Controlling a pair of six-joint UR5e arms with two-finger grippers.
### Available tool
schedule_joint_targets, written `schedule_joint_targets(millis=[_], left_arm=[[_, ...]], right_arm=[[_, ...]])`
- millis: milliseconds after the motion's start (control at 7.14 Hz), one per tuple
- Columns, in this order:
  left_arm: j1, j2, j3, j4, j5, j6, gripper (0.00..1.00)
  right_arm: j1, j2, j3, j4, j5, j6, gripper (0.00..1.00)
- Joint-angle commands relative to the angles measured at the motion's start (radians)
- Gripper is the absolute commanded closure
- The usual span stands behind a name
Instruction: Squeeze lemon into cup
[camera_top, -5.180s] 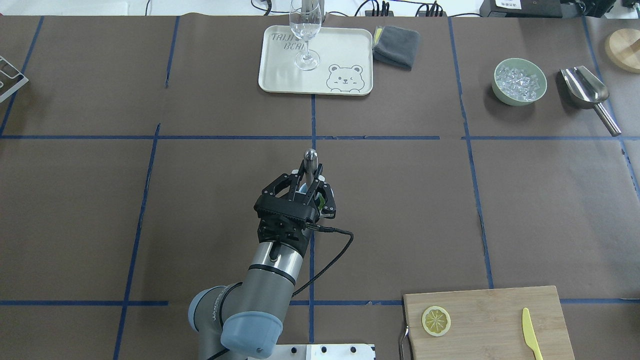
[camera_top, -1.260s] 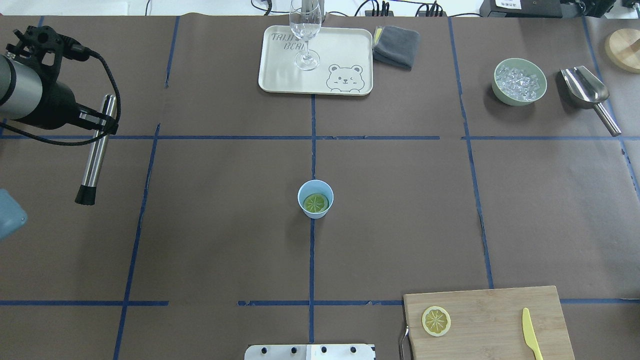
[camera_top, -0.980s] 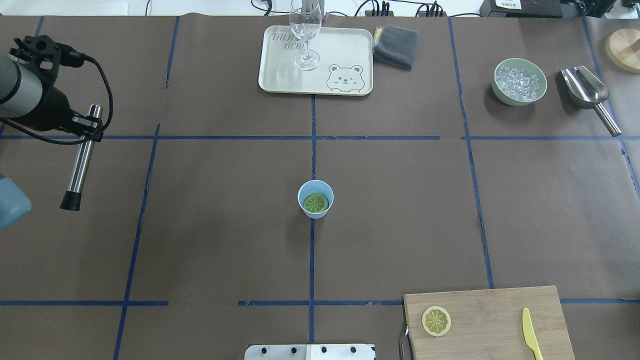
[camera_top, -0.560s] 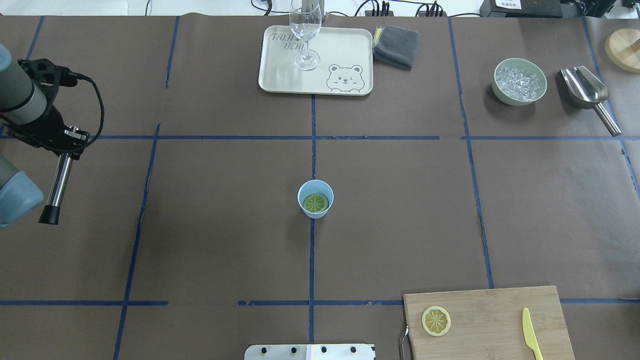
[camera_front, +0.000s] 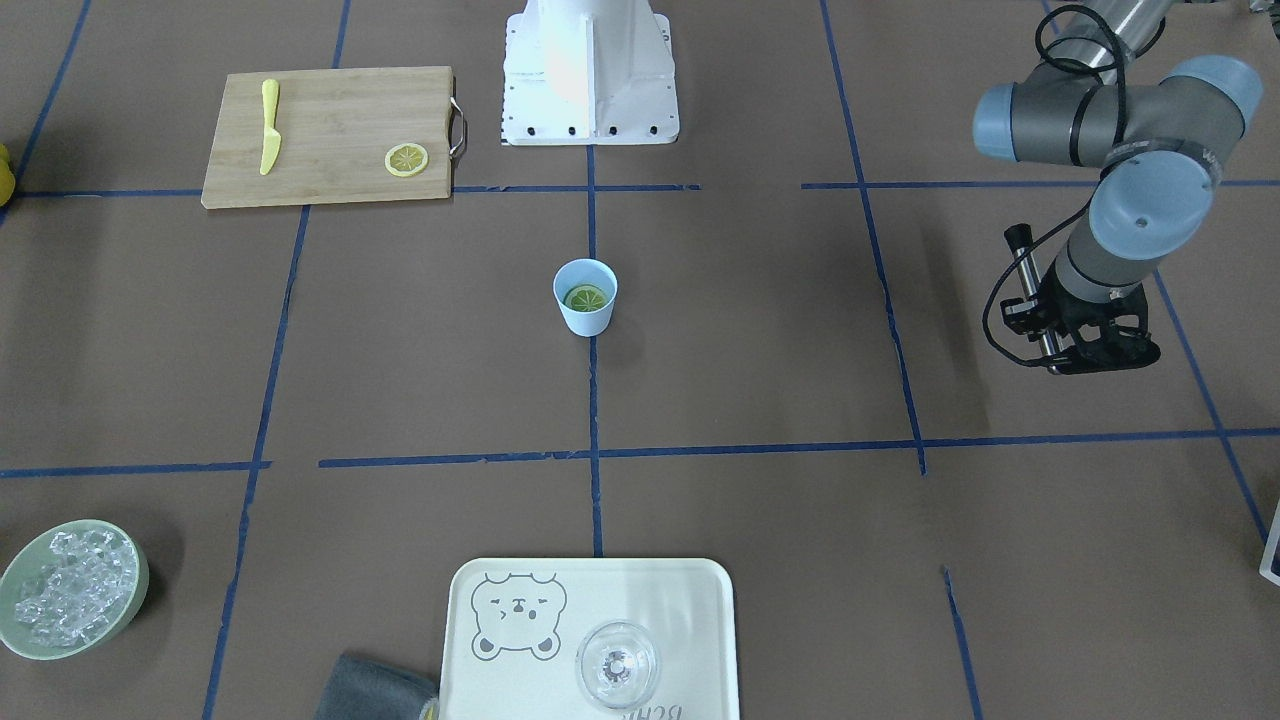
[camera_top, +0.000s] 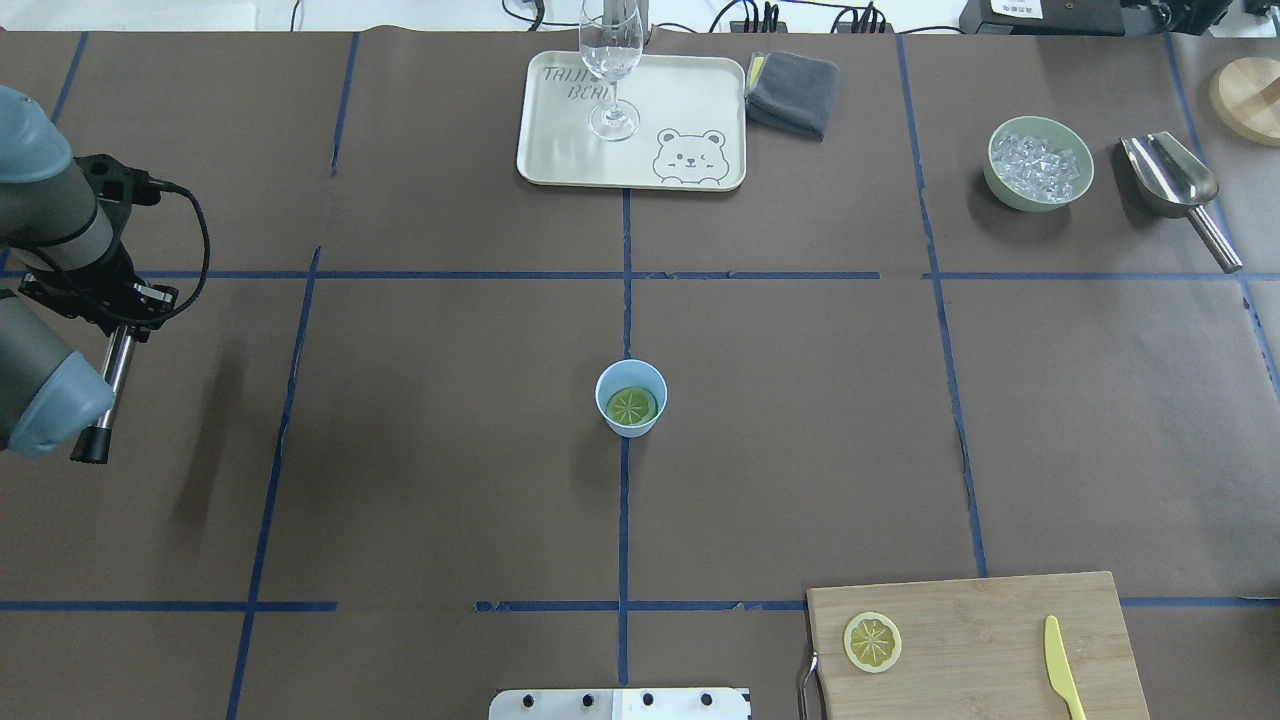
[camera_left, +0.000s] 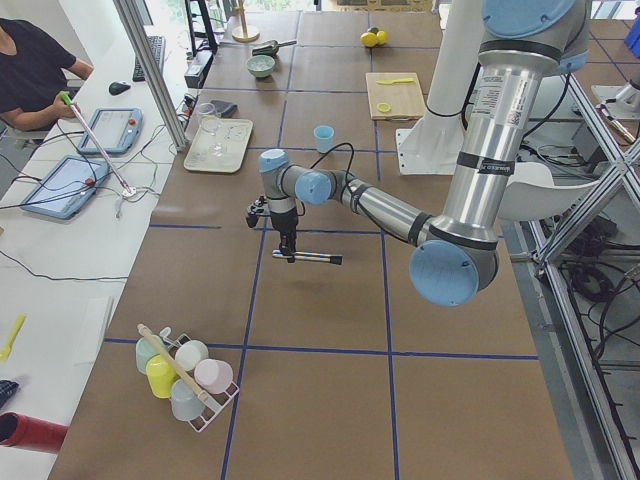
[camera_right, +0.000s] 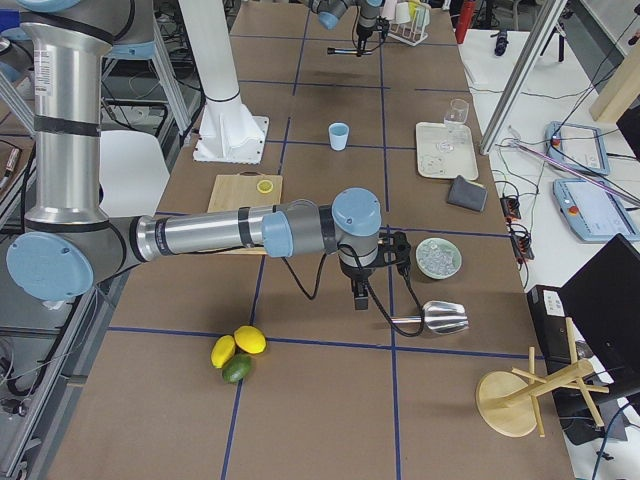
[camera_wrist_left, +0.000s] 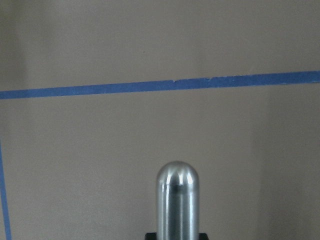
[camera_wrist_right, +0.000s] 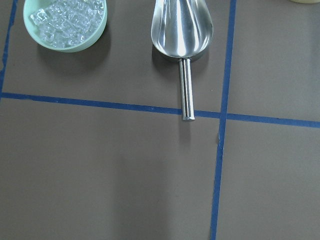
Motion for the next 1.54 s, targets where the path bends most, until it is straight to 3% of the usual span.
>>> schedule_joint_targets(millis=[0,980,1120,1260,1400], left_arm=[[0.065,-0.039,0.051,0.001,0.002,-0.069,1.00],[0.089,-0.021,0.081,0.001,0.043,-0.079,1.00],[0.089,-0.023,0.087,0.000,0.043,-0.081,0.46],[0.089,-0.023,0.082,0.000,0.043,-0.084,0.00],[0.086,-0.026,0.078,0.000,0.045,-0.081,0.00]], right_arm=[[0.000,-0.009,0.002,0.000,-0.001,0.000,0.00],[0.000,-0.010,0.004,0.000,0.001,0.002,0.00],[0.000,-0.010,0.004,0.000,0.001,0.002,0.00],[0.000,-0.010,0.004,0.000,0.001,0.002,0.00],[0.000,-0.010,0.004,0.000,0.001,0.002,0.00]])
